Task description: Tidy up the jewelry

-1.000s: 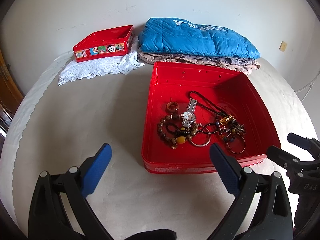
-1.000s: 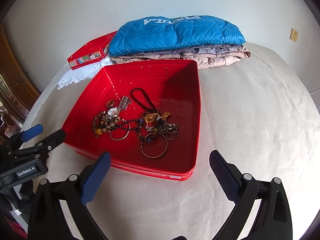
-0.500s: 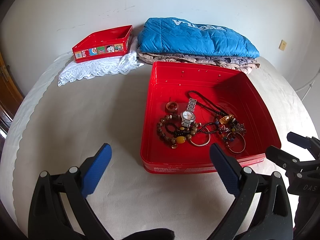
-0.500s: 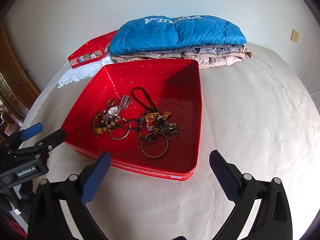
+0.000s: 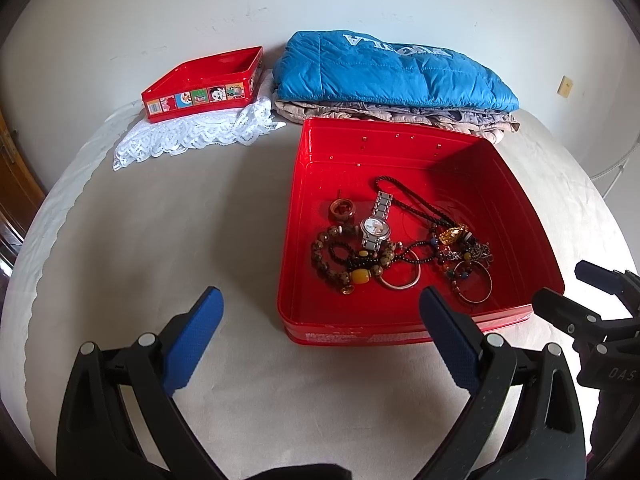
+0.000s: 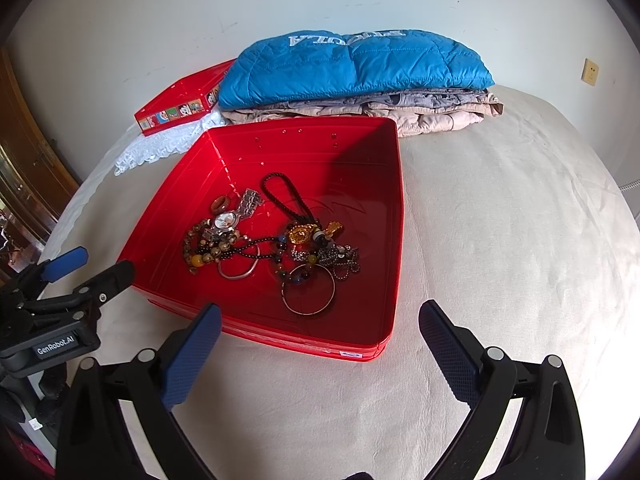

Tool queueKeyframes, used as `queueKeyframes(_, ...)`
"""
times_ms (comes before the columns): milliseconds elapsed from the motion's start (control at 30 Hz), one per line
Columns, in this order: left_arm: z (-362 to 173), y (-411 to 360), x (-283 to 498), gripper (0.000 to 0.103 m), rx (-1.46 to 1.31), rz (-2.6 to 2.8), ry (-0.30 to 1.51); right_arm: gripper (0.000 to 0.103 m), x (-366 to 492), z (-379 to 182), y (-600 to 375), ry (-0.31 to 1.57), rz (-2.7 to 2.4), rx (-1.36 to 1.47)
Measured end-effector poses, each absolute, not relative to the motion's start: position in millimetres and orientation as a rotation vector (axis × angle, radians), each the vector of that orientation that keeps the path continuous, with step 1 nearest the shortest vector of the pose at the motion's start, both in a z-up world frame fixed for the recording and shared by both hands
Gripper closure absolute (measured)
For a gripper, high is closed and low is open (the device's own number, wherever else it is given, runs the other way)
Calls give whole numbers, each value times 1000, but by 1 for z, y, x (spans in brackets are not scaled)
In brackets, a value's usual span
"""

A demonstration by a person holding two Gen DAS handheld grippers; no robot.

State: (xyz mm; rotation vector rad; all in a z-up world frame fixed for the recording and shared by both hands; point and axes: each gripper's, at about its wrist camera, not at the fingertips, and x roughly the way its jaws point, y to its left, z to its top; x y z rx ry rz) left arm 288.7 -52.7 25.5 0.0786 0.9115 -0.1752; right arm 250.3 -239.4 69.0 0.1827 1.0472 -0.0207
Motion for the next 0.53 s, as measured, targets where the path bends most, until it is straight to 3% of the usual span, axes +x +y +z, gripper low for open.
queueKeyframes(533, 24, -54, 288, 6, 80, -178, 915, 4, 251, 68, -238, 1048, -22, 182)
